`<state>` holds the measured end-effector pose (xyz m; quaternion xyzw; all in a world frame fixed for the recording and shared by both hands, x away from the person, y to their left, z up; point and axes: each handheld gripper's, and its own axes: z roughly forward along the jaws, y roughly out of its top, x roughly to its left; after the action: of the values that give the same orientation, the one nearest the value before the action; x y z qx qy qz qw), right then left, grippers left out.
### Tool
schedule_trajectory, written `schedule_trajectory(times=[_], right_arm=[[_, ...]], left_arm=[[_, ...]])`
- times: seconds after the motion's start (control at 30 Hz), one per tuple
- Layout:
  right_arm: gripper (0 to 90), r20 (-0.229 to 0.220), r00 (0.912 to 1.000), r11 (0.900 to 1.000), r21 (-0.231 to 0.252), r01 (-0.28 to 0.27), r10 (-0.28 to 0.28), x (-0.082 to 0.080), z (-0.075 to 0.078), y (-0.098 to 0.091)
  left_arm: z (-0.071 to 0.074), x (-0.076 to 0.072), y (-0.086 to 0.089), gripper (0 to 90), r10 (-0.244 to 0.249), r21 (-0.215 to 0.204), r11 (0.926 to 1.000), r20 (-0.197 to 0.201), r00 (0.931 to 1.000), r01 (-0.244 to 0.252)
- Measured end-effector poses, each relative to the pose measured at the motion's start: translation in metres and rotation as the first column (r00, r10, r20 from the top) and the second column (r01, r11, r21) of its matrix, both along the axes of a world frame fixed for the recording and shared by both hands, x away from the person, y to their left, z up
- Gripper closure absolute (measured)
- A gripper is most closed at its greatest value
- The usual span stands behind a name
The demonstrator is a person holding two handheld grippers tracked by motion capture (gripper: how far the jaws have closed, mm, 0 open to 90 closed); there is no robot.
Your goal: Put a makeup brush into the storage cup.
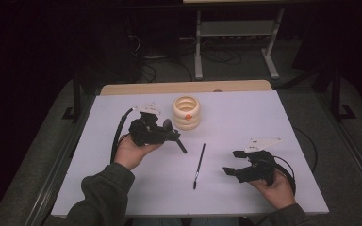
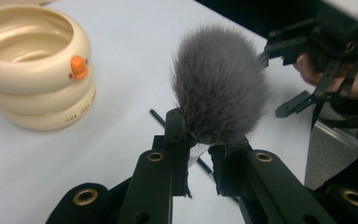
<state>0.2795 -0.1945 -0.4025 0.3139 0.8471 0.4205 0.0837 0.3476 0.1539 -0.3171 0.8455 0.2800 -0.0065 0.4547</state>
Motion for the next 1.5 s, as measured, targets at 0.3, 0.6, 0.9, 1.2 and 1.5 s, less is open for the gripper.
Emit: schedule_trajectory(times=[0.3, 0.6, 0.9, 1.2, 1.5], right_arm=[[23.6, 0.013, 0.9983, 0.9981, 0.028, 0.056, -0.056, 0.000, 0.003, -0.007], [21.4, -0.011, 0.9974, 0.9969, 0.031, 0.072, -0.072, 0.002, 0.000, -0.009], [21.8, -0.011, 0.9972, 0.9967, 0.033, 0.074, -0.074, 0.002, 0.000, -0.010], [22.1, 0.002, 0.9972, 0.9970, 0.018, 0.075, -0.075, 0.004, 0.001, -0.012], [22.1, -0.002, 0.9956, 0.9950, 0.032, 0.094, -0.094, 0.004, 0.002, -0.016]], left_arm=[[0.021, 0.023, 0.003, 77.8, 0.029, -0.026, 0.9992, -0.020, 0.9994, -0.029], [0.043, 0.041, -0.017, 77.8, 0.026, 0.047, 0.9985, 0.026, 0.9993, -0.027], [0.041, 0.079, -0.013, 77.9, 0.107, 0.081, 0.9911, -0.018, 0.9941, -0.106], [0.052, 0.105, -0.020, 78.0, 0.168, 0.078, 0.9828, 0.000, 0.9857, -0.168], [0.039, 0.119, -0.027, 77.9, 0.204, 0.067, 0.9769, -0.007, 0.9790, -0.203]])
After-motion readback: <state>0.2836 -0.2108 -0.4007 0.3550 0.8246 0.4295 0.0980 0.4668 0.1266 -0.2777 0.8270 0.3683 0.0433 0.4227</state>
